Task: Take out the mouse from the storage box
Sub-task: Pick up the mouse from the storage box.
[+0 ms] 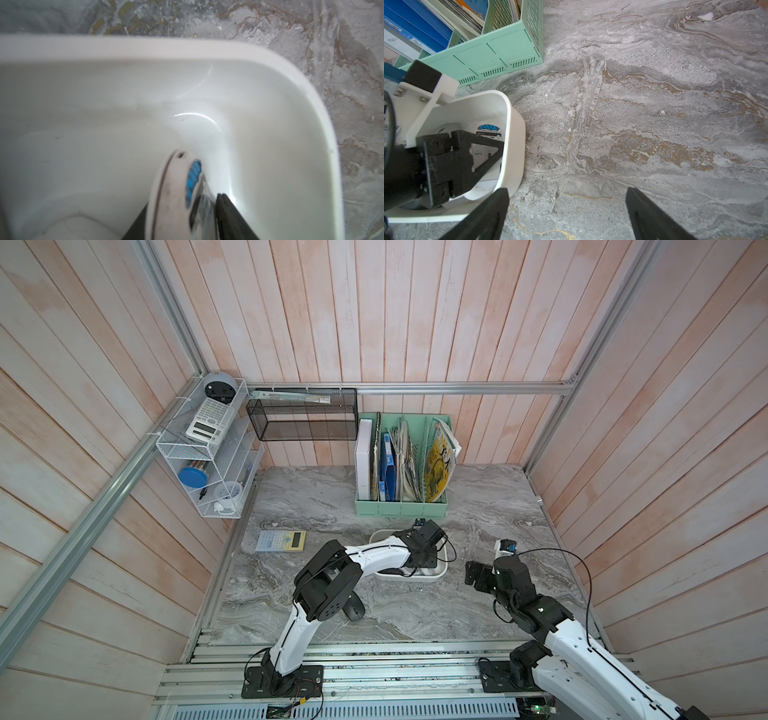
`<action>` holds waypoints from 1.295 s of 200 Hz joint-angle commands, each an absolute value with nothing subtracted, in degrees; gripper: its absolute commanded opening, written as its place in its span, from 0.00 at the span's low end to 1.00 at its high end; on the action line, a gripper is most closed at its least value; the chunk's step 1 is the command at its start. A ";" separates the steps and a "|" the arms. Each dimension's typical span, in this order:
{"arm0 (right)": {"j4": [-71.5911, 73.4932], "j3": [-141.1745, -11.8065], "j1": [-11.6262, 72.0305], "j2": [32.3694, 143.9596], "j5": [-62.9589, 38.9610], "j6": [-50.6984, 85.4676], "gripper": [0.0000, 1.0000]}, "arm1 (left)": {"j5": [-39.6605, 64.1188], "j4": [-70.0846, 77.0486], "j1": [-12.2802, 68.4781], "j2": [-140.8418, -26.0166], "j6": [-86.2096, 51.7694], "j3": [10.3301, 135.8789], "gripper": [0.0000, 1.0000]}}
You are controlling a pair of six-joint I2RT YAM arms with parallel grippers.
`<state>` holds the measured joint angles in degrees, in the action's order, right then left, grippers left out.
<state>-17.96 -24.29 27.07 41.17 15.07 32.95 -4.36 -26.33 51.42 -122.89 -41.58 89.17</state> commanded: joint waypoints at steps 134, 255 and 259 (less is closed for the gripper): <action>-16.47 -23.75 26.82 42.26 14.99 32.70 0.95 | -17.91 -34.29 53.86 -116.75 -36.97 92.12 0.29; -16.49 -23.42 26.84 41.49 14.72 32.69 0.95 | -24.93 -37.53 59.03 -107.24 -35.50 88.92 0.28; -16.41 -23.39 26.84 41.41 14.74 32.70 0.95 | -25.16 -37.62 59.13 -106.71 -35.51 88.48 0.28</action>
